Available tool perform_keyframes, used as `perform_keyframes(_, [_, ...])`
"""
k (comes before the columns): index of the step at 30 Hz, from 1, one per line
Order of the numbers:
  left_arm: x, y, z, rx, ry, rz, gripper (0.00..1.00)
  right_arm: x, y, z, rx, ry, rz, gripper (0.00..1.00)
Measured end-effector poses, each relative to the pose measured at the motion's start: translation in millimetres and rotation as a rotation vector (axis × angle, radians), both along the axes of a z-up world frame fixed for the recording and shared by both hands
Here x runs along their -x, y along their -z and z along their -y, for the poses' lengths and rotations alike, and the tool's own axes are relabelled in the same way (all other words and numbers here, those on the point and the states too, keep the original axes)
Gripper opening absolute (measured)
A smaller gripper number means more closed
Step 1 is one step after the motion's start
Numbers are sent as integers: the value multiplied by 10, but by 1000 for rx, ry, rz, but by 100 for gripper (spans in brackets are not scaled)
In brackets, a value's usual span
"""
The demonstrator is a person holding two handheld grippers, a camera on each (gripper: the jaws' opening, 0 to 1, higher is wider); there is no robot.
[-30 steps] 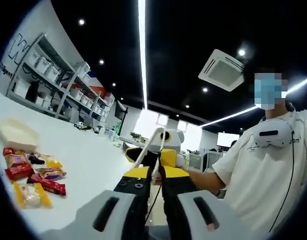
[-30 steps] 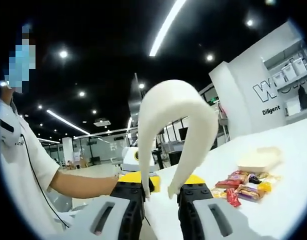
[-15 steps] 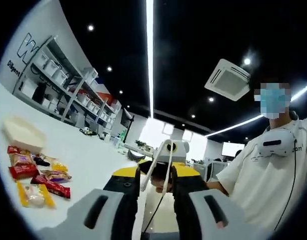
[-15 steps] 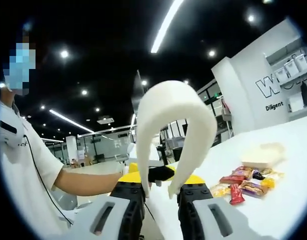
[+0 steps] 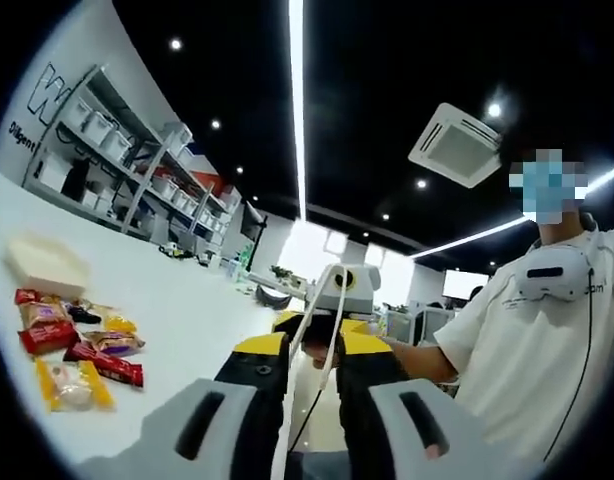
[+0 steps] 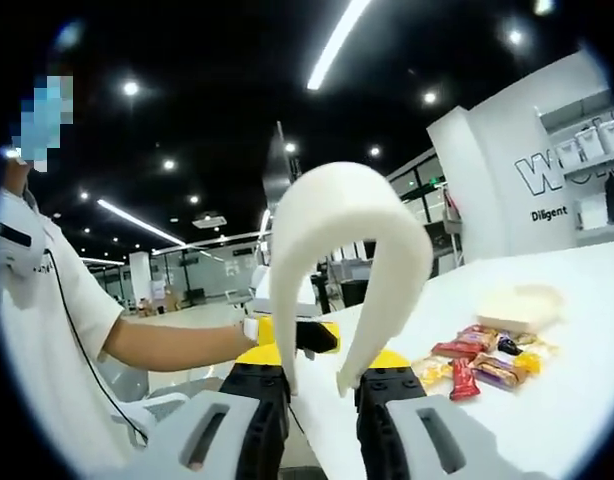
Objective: Place the target food into the container with the food tongs after gripping and lifting it, then release it inside without dropping or visibly crushing the food.
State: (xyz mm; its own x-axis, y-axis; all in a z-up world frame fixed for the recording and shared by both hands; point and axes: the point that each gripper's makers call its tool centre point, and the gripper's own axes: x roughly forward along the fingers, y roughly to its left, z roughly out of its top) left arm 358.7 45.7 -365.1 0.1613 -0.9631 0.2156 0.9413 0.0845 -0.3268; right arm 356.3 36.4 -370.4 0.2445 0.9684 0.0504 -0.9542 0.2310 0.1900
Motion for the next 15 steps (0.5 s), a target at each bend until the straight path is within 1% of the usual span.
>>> perform_keyframes(1, [-6, -4, -12, 2, -5, 1, 16, -32, 17, 12, 12, 18, 15, 18])
perform_keyframes(2, [-23, -11, -36, 6, -19, -3, 17, -45, 34, 19, 23, 25, 18, 18])
perform_keyframes(3, [-42, -7, -55, 1, -34, -2, 17, -100, 72, 42, 48, 54, 29, 18])
perform_keyframes(5, [-121, 49, -98, -45, -90, 24, 19, -134, 91, 57, 60, 70, 32, 18])
perform_keyframes(7, [-188, 113, -131, -95, -148, 43, 21, -234, 147, 106, 93, 118, 34, 18])
perform_keyframes(8, [-176, 112, -121, -92, -147, 42, 22, -269, 182, 122, 117, 135, 42, 18])
perform_keyframes(10, [-166, 139, -103, -98, -156, 41, 24, -348, 283, 150, 177, 178, 30, 18])
perform_keyframes(11, [-165, 163, -97, -111, -163, 52, 23, -379, 343, 155, 208, 193, 11, 18])
perform_keyframes(12, [-175, 221, -87, -140, -174, 67, 22, -400, 377, 158, 226, 202, 2, 18])
perform_keyframes(14, [-200, 306, -72, -168, -195, 71, 21, -440, 472, 160, 273, 216, -33, 18])
perform_keyframes(15, [-205, 335, -67, -172, -200, 69, 23, -463, 521, 161, 301, 226, -43, 18])
